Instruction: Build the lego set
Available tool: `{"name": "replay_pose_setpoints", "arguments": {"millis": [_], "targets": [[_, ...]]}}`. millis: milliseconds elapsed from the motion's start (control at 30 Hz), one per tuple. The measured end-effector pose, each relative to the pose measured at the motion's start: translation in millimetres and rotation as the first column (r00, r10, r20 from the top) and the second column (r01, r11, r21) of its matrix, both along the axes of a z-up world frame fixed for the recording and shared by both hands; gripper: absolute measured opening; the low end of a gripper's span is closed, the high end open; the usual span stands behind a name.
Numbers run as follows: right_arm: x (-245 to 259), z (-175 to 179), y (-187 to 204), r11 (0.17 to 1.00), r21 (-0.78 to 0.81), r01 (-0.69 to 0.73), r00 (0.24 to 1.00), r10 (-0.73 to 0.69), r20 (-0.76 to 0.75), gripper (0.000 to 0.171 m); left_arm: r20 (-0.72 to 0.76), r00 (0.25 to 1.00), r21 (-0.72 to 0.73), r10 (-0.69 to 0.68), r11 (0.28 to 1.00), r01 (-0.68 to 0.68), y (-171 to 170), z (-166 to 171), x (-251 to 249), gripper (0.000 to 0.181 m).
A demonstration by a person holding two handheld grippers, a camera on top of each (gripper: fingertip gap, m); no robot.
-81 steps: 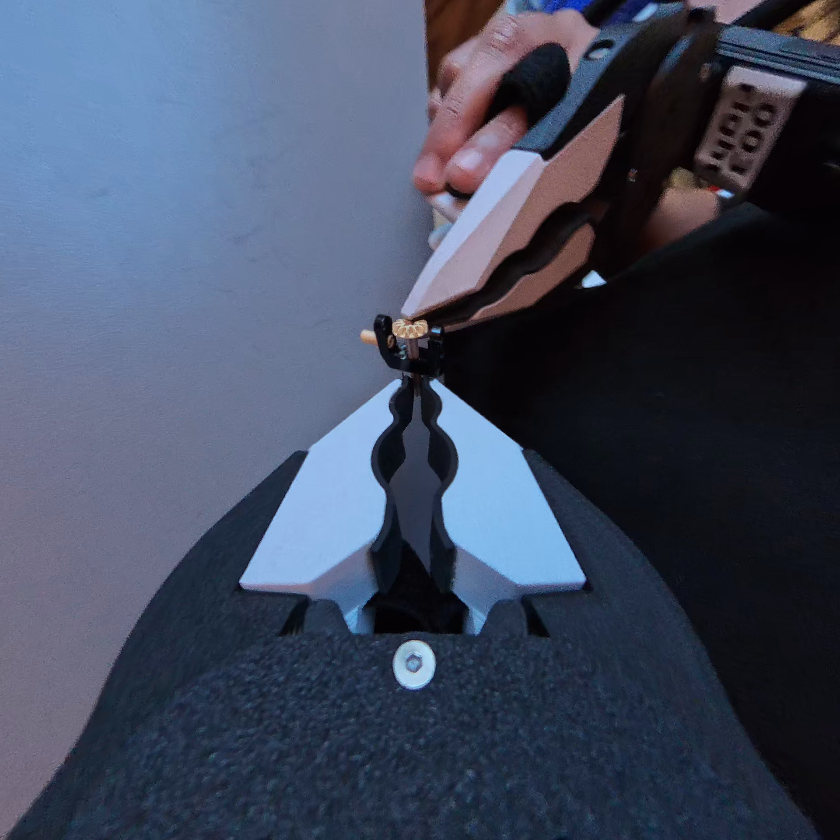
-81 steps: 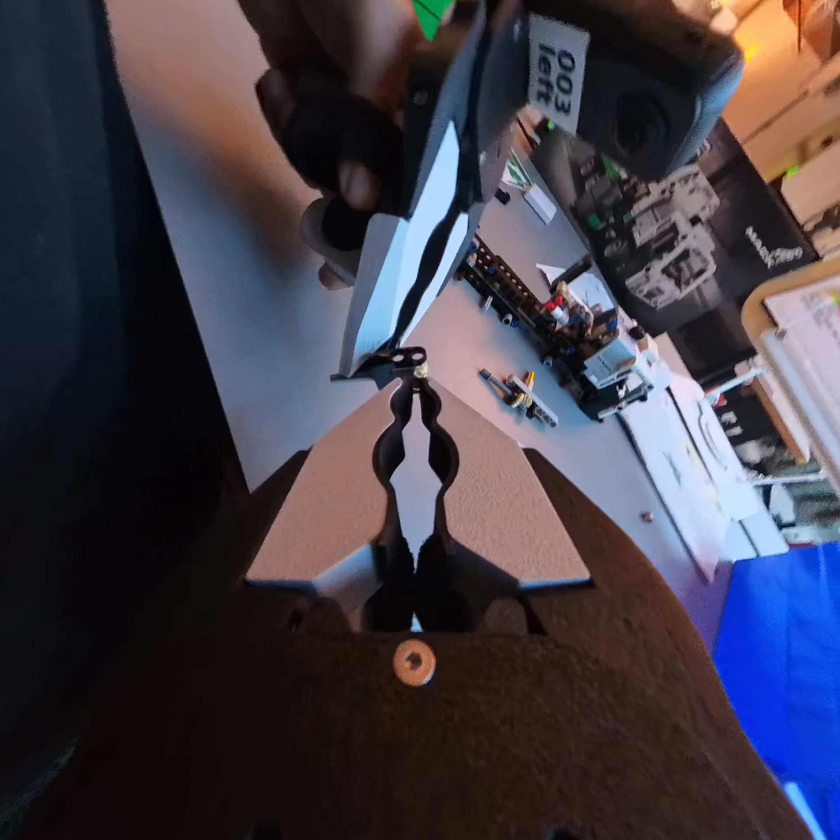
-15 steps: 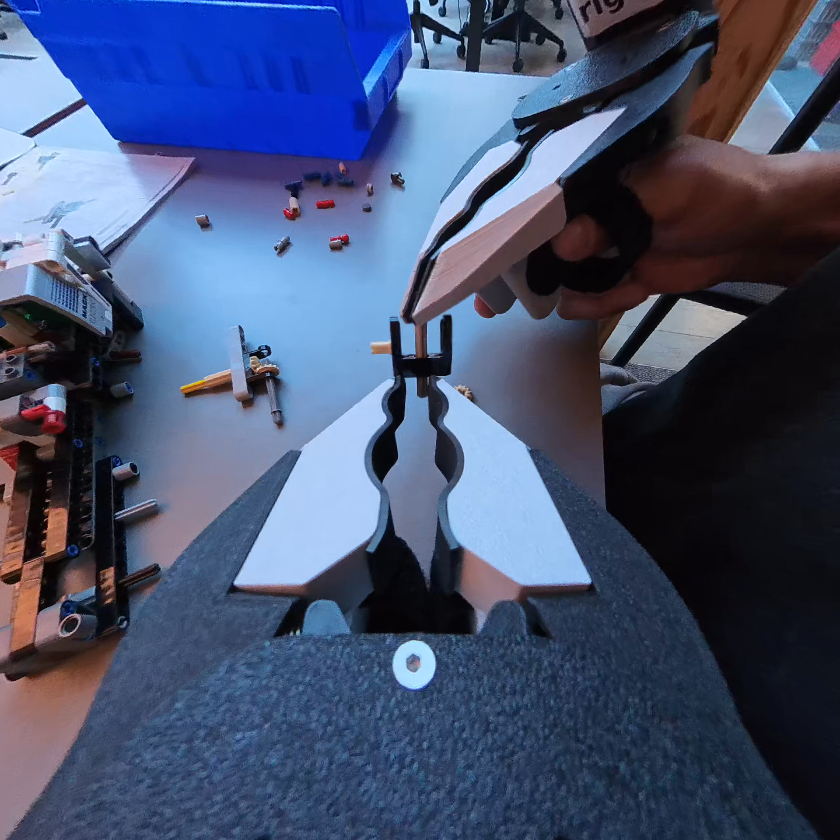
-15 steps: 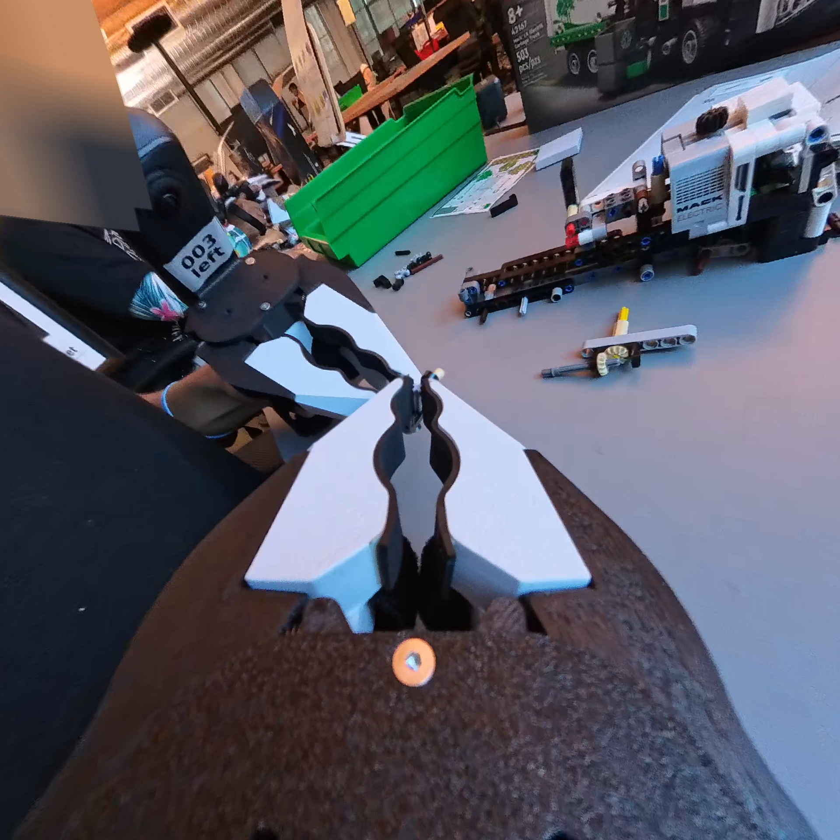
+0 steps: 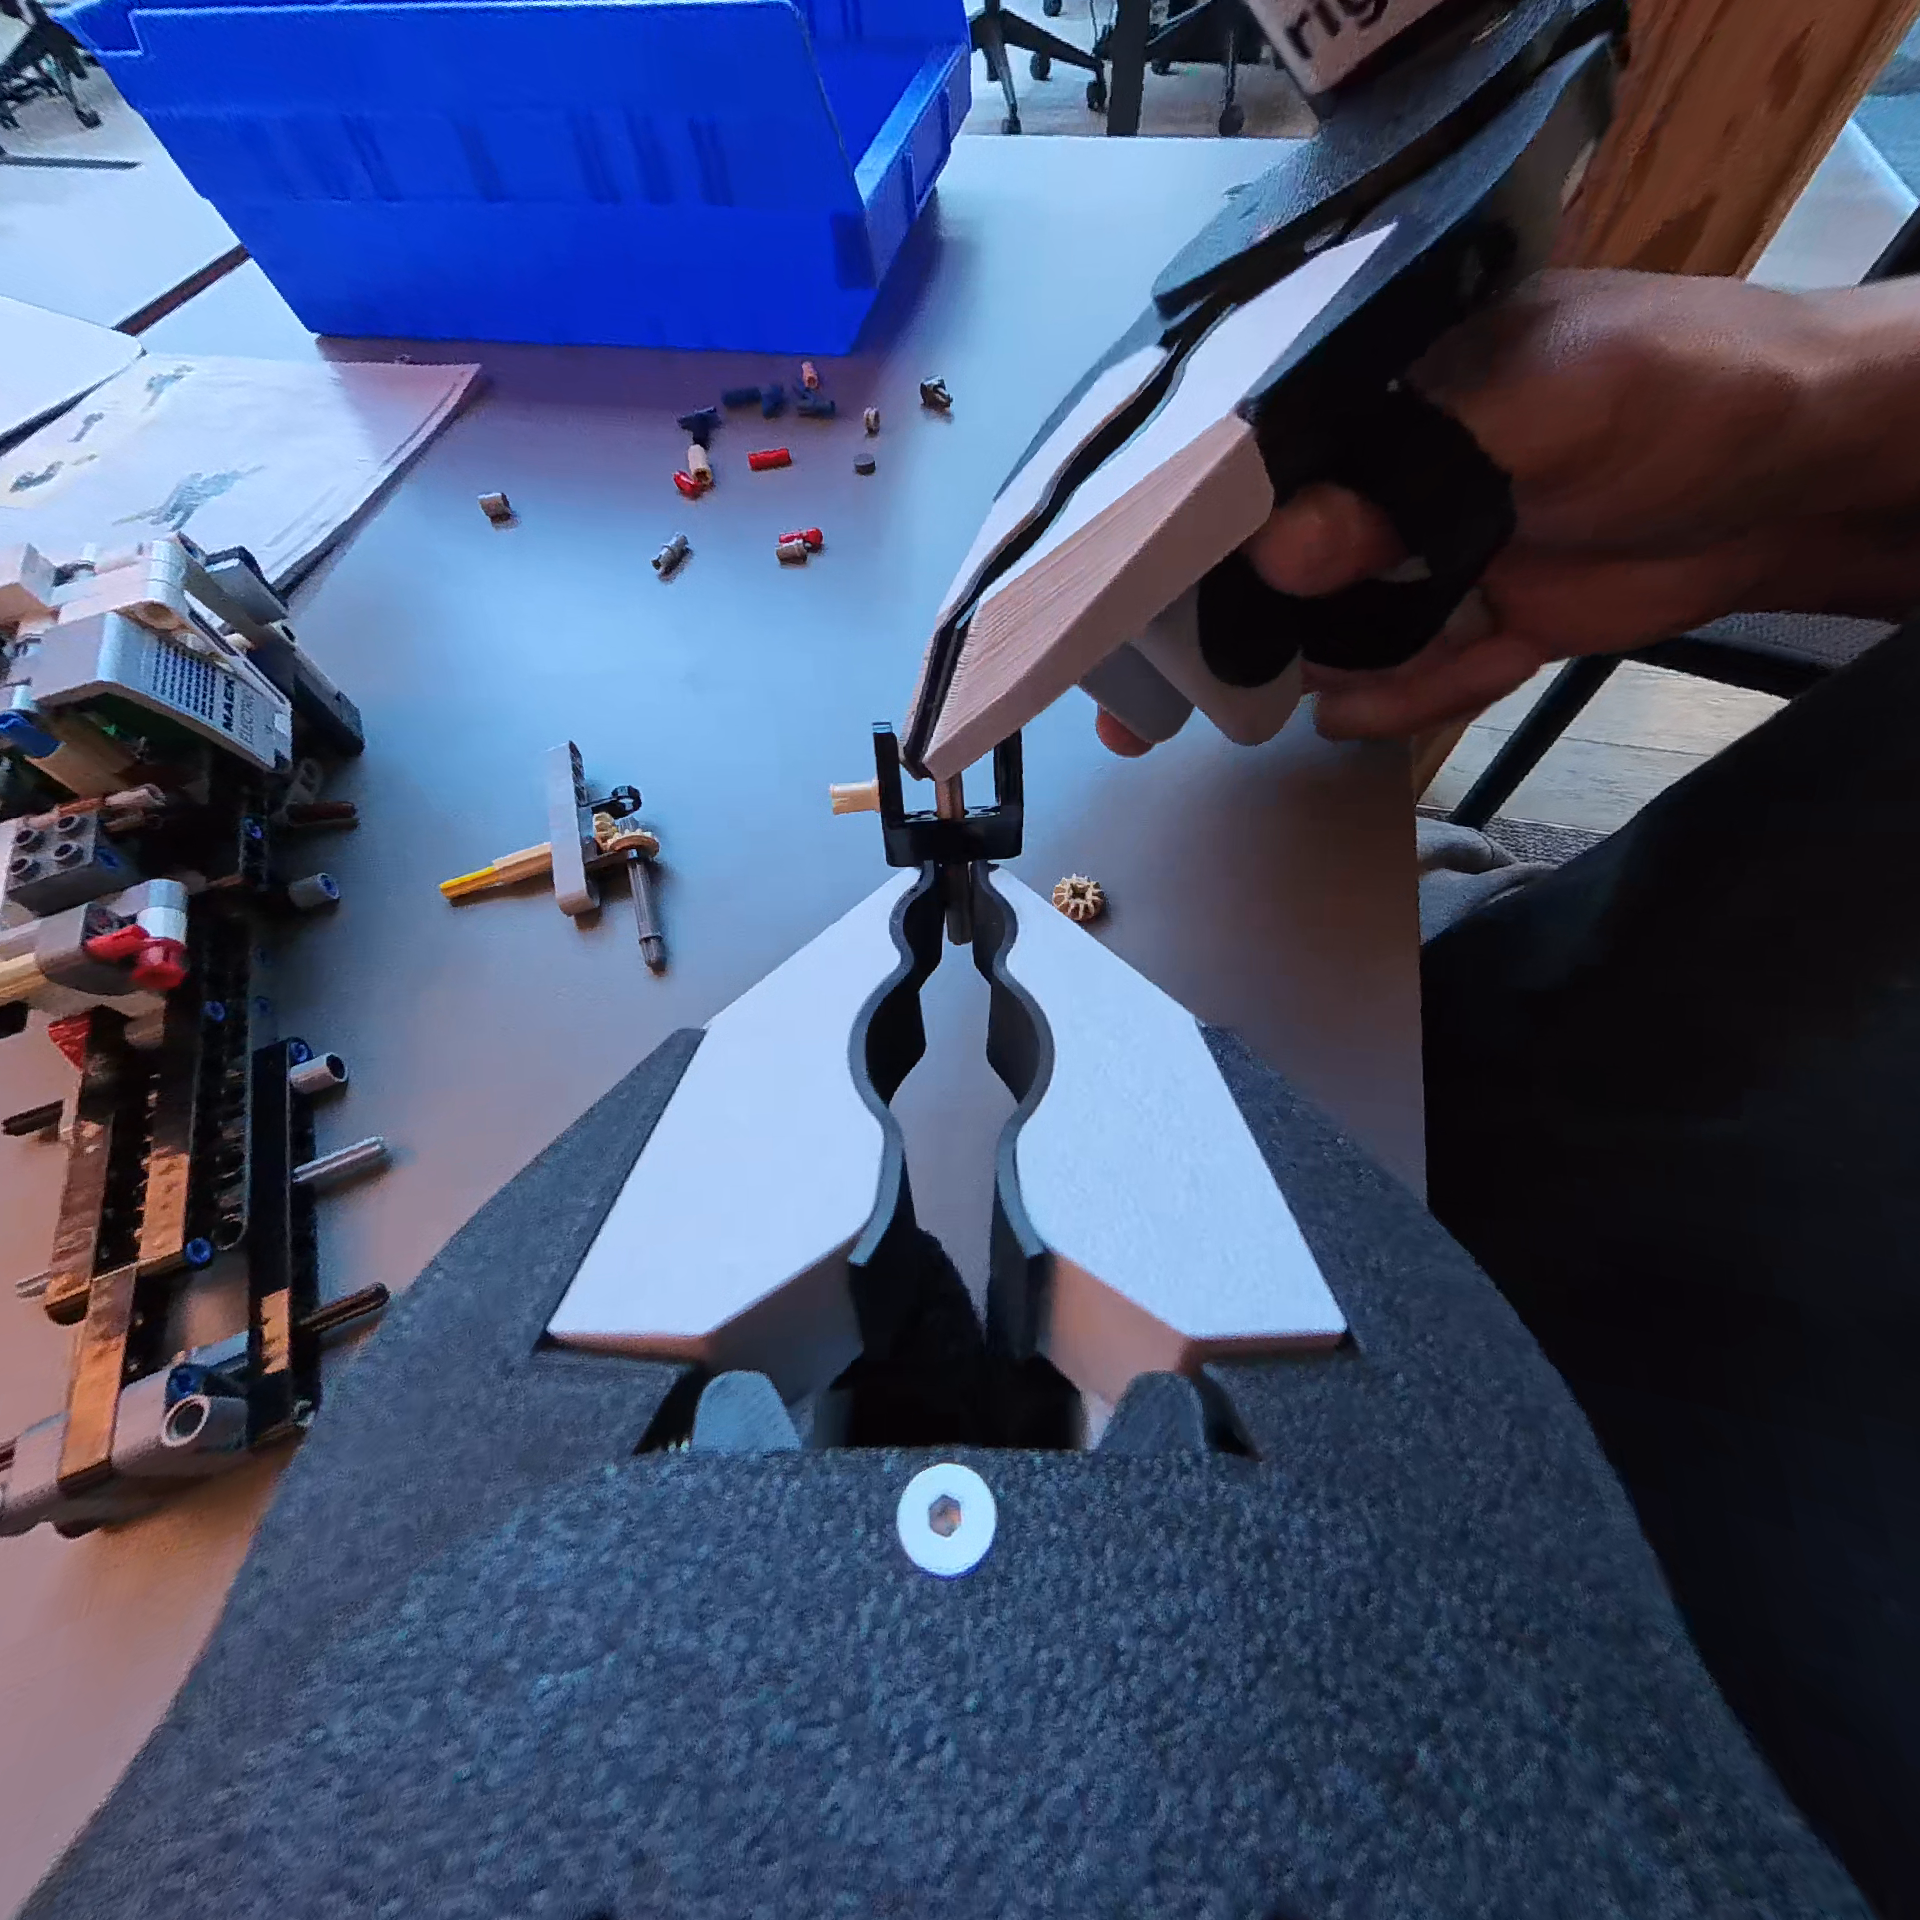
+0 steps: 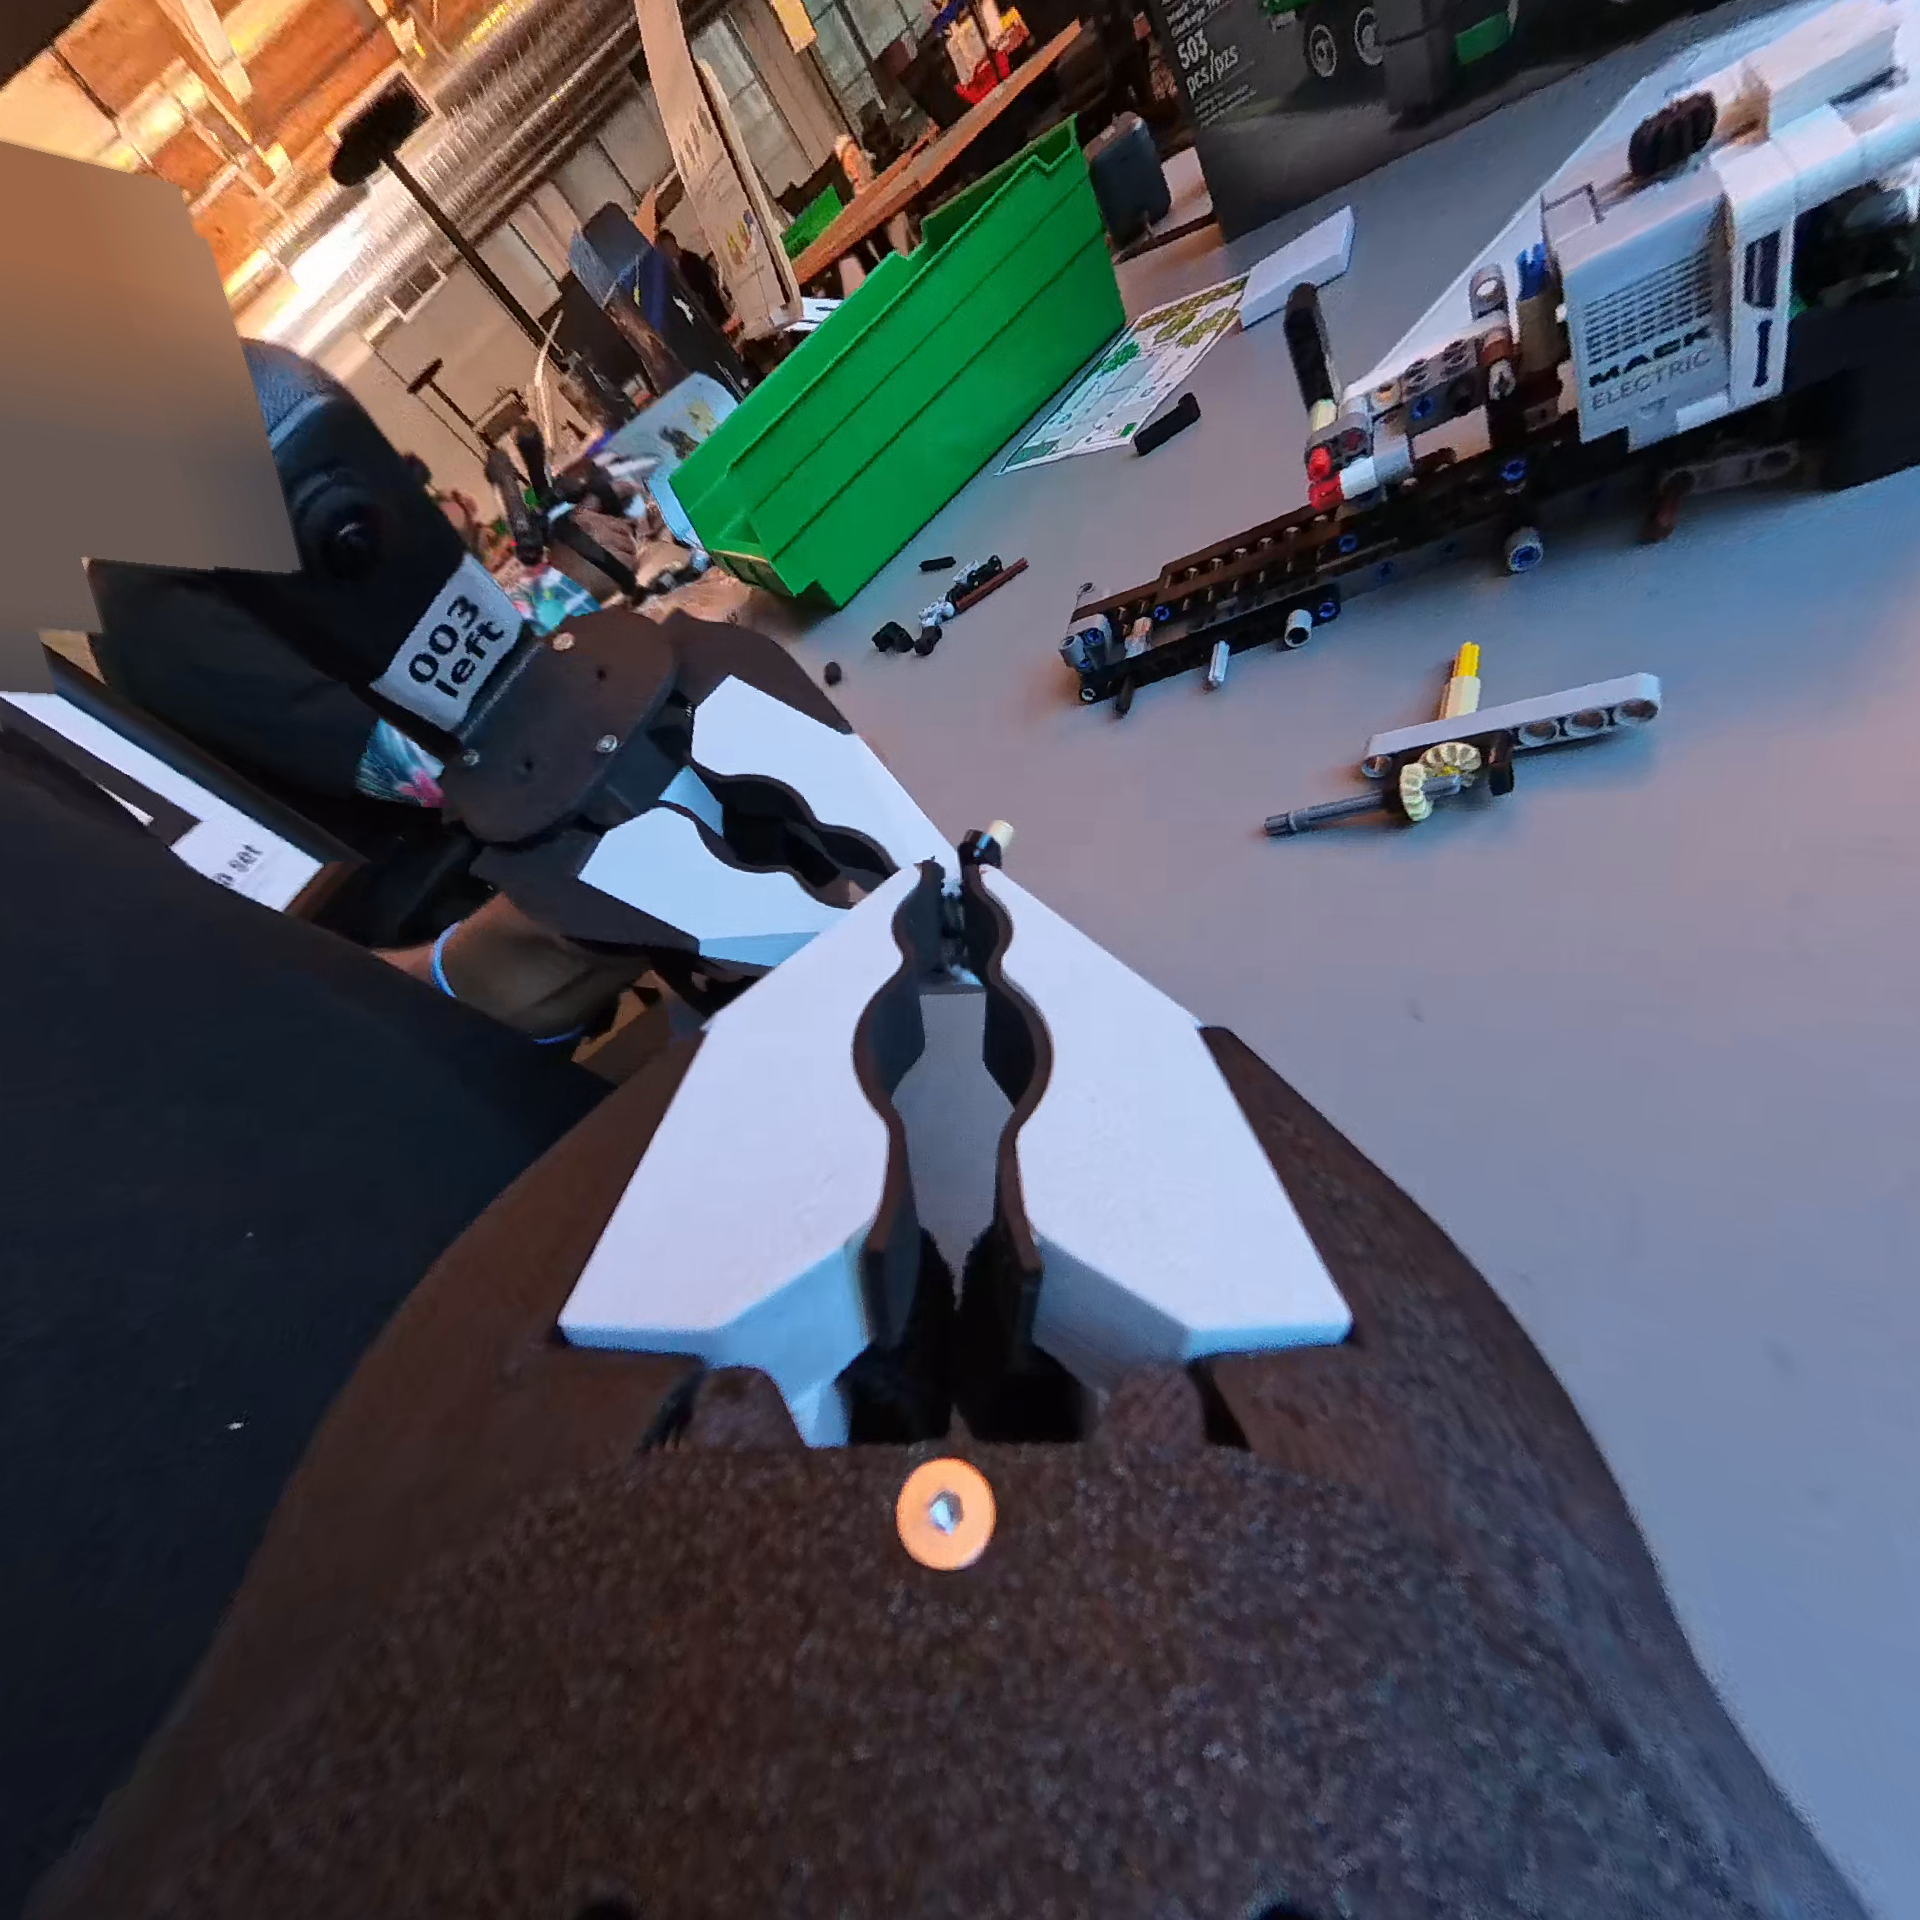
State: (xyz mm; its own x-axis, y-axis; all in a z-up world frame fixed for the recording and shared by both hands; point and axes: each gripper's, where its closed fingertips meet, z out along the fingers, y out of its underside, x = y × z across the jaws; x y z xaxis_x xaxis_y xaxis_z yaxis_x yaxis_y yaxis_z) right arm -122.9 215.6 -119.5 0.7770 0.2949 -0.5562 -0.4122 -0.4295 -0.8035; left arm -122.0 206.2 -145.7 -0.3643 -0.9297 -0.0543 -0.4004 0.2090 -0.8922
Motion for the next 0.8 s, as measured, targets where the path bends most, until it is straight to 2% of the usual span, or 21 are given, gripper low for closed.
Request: {"name": "replay_pose_setpoints", "arguments": {"millis": [133, 233, 333, 400, 500, 633, 800], "targets": [[0, 5, -4, 0.999, -0.008, -0.033, 0.999, 0.033, 0.025, 0.004, 0.036, 0.999, 0.027, 0.007, 1.0, -0.008, -1, 3, 1, 0.002], [20, 11, -16, 1.0, 0.0, -0.005, 0.986, 0.005, 0.166, 0.024, 0.012, 0.999, 0.028, 0.05, 0.998, -0.051, 10, 0, -5, 0.002], [19, -24, -35, 0.988, -0.15, -0.021, 0.905, 0.082, 0.417, 0.022, 0.002, 0.996, -0.005, 0.086, 0.996, -0.086, 21, 0, -13, 0.002], [12, -44, -40, 0.982, -0.191, -0.005, 0.856, 0.103, 0.507, 0.02, -0.009, 0.995, -0.038, 0.099, 0.994, -0.1, 24, 0, -16, 0.002], [8, -61, -41, 0.975, -0.218, 0.048, 0.824, 0.085, 0.56, 0.018, -0.034, 0.992, -0.029, 0.122, 0.992, -0.123, 27, -3, -17, 0.002], [12, -65, -38, 0.973, -0.208, 0.105, 0.751, 0.059, 0.658, 0.013, -0.042, 0.992, 0.01, 0.116, 0.993, -0.115, 20, -3, -19, 0.002], [11, -70, -37, 0.968, -0.239, 0.081, 0.748, 0.1, 0.656, 0.018, -0.045, 0.996, 0.076, 0.079, 0.994, -0.076, 11, -9, -20, 0.002]]}}
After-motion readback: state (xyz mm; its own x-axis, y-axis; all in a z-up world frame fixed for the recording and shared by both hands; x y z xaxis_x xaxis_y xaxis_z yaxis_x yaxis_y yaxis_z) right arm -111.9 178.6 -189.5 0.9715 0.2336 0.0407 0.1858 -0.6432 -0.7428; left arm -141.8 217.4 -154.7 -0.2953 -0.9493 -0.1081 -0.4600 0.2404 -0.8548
